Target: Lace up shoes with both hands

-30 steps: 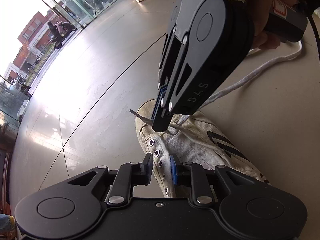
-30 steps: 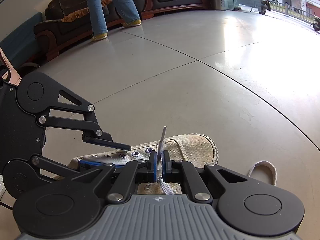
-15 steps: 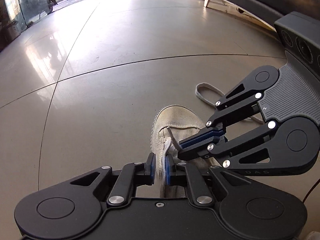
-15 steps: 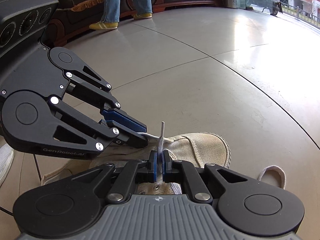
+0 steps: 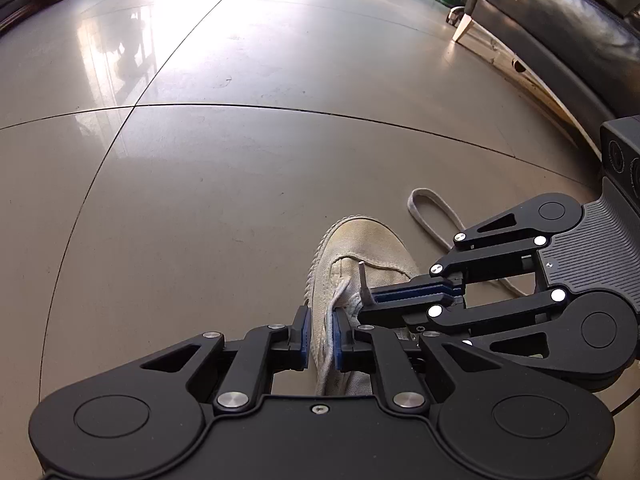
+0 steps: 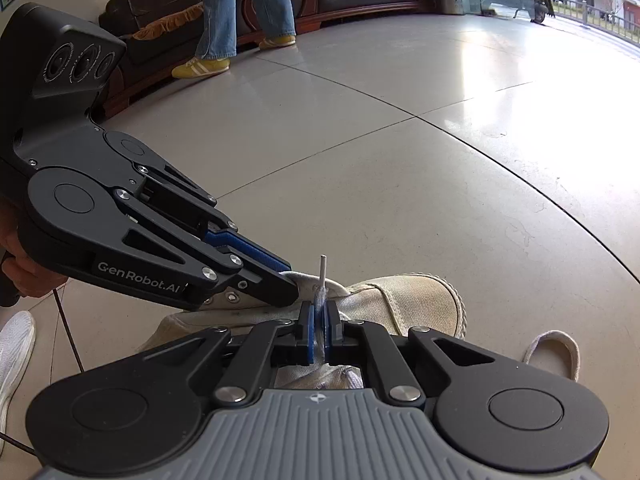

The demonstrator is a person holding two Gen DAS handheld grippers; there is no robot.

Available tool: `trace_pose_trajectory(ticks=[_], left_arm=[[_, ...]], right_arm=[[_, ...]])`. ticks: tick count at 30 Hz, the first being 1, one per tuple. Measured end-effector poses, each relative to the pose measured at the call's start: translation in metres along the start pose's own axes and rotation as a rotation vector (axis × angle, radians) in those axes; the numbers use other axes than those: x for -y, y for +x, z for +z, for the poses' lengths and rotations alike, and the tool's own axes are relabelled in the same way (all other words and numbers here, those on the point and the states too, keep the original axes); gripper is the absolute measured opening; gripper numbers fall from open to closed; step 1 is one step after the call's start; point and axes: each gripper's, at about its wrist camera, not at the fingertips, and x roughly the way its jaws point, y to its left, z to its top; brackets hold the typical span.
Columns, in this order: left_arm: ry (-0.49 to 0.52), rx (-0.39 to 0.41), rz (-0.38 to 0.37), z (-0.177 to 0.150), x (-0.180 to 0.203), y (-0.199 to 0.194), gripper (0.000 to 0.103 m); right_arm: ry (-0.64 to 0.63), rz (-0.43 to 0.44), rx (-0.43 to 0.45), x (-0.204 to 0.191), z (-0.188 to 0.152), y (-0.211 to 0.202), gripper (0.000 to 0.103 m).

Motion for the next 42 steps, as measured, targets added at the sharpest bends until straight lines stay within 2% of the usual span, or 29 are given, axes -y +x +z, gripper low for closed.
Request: trace_pose_trajectory(ticks=[12, 20, 31, 33, 42], left_arm=[[0.051, 0.009, 0.014, -0.002, 0.011, 0.004, 0.009], [0.059, 0.012, 0.007, -0.004, 0.009, 0.002, 0.009], [0.084, 0.016, 0.006, -0.007, 0.01, 0.002, 0.01], [0.081, 0.016, 0.005, -0.007, 0.009, 0.002, 0.011], [0.064, 0.018, 0.003, -0.005, 0.003, 0.001, 0.012]], right_arm=[[0.096, 0.165, -0.321, 0.031, 0.036, 0.021, 0.002], [0.118, 0.199, -0.434, 0.038, 0.055, 0.041, 0.002], [0.144, 0.228, -0.461, 0.042, 0.068, 0.06, 0.002], [0.144, 0.218, -0.439, 0.042, 0.069, 0.057, 0.002], [0.206, 0.167, -0.237, 0.032, 0.062, 0.06, 0.003]])
